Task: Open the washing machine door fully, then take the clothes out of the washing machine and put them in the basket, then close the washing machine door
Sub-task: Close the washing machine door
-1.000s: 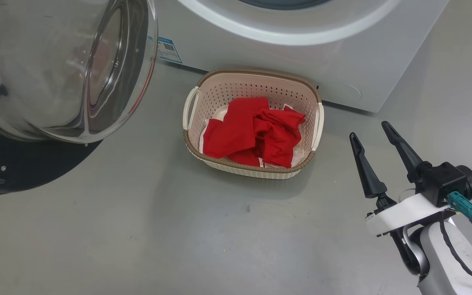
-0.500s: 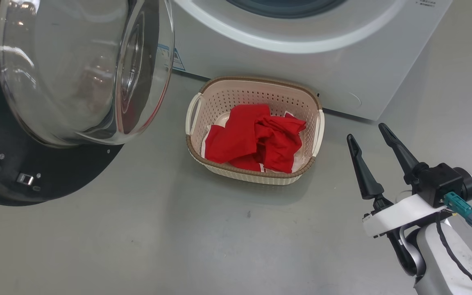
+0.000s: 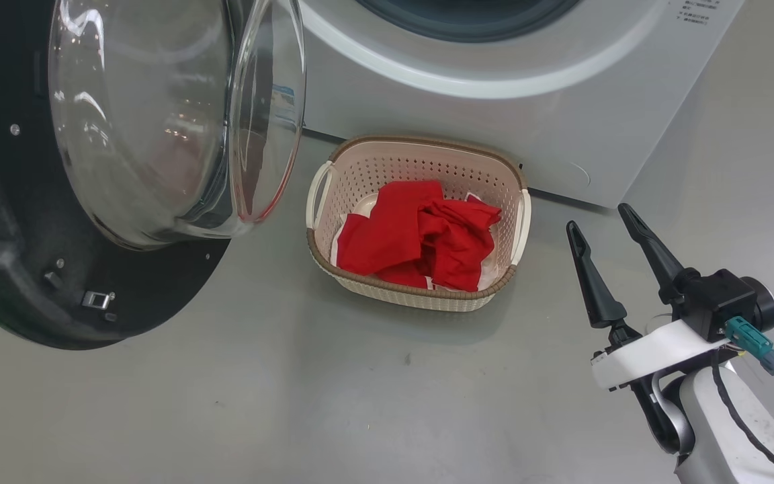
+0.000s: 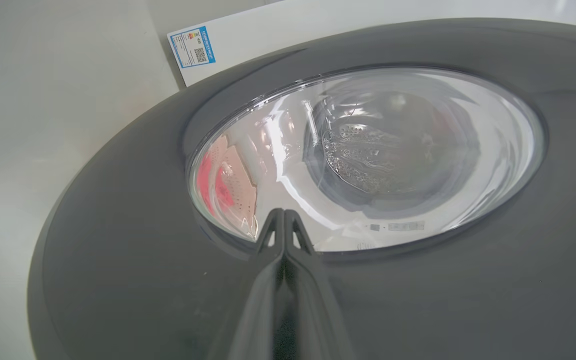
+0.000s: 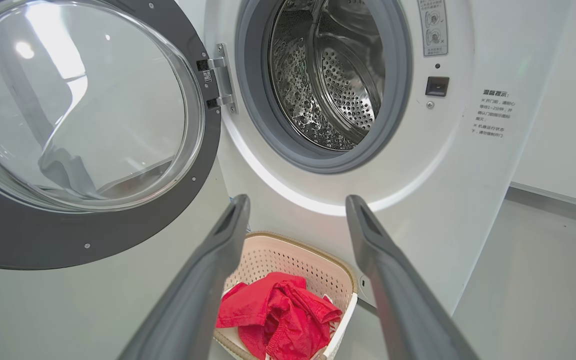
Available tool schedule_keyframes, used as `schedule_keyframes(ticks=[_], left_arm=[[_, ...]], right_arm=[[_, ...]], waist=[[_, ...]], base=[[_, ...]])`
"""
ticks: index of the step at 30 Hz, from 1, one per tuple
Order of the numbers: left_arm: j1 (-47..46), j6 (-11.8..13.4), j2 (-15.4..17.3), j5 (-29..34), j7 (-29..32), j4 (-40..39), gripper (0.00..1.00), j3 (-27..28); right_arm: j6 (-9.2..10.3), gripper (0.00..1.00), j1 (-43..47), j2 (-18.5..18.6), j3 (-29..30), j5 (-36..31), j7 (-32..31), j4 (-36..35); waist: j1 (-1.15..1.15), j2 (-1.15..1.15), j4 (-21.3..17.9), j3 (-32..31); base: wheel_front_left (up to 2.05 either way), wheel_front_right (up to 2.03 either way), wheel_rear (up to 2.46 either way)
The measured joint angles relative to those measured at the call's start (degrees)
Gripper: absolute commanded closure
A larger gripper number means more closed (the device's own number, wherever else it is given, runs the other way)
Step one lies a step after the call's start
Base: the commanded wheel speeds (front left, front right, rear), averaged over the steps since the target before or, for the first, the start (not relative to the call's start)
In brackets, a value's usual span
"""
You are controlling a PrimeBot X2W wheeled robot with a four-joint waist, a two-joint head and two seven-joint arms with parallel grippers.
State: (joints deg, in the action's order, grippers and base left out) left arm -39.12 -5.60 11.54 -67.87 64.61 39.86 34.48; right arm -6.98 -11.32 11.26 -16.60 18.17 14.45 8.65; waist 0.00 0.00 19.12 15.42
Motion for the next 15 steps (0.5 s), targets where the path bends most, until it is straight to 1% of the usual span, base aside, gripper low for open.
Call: schedule_keyframes(ticks=[8, 12, 15], left_arm=[[2.1, -0.58, -3.13, -2.83, 3.77, -3.86, 1.0, -0.8], [2.94, -0.76, -5.61, -3.41, 5.93, -6.58, 1.0, -2.19], [3.48, -0.77, -6.57, -3.92, 6.54, -7.91, 1.0, -3.02]], right_arm=[[0.0, 0.0, 0.03, -0.34, 0.03, 0.0, 0.0, 0.02], [0.0, 0.0, 0.05, -0.44, 0.04, 0.0, 0.0, 0.04], [0.0, 0.0, 0.05, -0.45, 0.05, 0.0, 0.0, 0.08]], waist=[[0.0, 0.0, 0.08, -0.43], [0.0, 0.0, 0.15, -0.61], [0.0, 0.0, 0.16, -0.7]], base=[[0.0, 0.0, 0.0], [0.0, 0.0, 0.0], [0.0, 0.0, 0.0]])
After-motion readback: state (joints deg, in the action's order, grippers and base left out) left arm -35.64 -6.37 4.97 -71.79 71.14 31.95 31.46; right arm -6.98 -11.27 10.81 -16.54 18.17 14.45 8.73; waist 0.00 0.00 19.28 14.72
